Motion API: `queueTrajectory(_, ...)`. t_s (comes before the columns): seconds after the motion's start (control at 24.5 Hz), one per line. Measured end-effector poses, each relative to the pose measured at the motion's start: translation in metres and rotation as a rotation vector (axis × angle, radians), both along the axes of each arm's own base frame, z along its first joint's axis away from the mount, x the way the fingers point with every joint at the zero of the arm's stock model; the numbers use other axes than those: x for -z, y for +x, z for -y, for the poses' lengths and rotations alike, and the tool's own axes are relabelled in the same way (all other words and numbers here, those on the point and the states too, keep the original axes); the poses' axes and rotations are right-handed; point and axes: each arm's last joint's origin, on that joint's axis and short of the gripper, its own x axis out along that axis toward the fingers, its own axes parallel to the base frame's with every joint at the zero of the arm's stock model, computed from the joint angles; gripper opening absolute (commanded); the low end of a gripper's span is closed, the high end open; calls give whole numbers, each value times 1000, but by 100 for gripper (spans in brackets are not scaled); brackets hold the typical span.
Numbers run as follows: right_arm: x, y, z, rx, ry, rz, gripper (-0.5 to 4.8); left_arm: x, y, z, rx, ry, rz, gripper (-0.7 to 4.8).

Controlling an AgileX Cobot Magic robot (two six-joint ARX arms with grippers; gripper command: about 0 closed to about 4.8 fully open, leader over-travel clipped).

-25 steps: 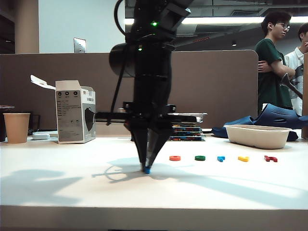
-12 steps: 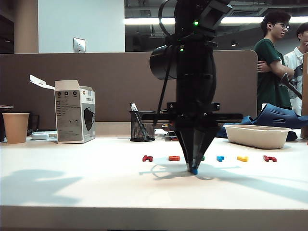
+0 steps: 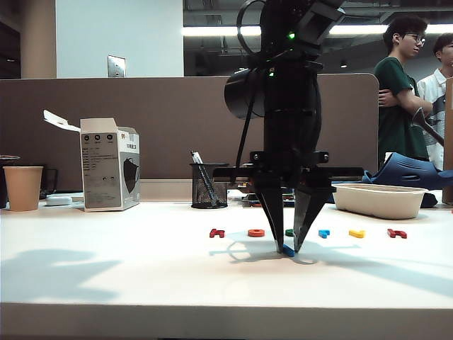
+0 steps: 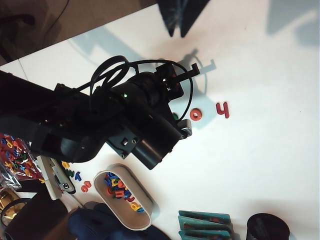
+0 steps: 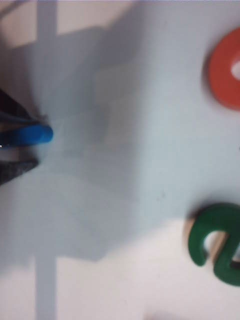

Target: Select the appropriate letters from the row of letter magnets placed on the table to arrange into the word "love".

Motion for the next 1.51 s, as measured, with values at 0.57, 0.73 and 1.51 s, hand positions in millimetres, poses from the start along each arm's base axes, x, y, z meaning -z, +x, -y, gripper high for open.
queueTrajectory(0.57, -29, -9, 3, -33, 105, 5, 217, 0, 0, 0, 0, 0, 0, -5)
queueTrajectory(0.73, -34, -9, 4, -54, 103, 16, 217, 0, 0, 0, 0, 0, 0, -5)
queueTrajectory(1.51, -63, 31, 11, -35, 182, 283, 216, 0, 0, 0, 0, 0, 0, -5)
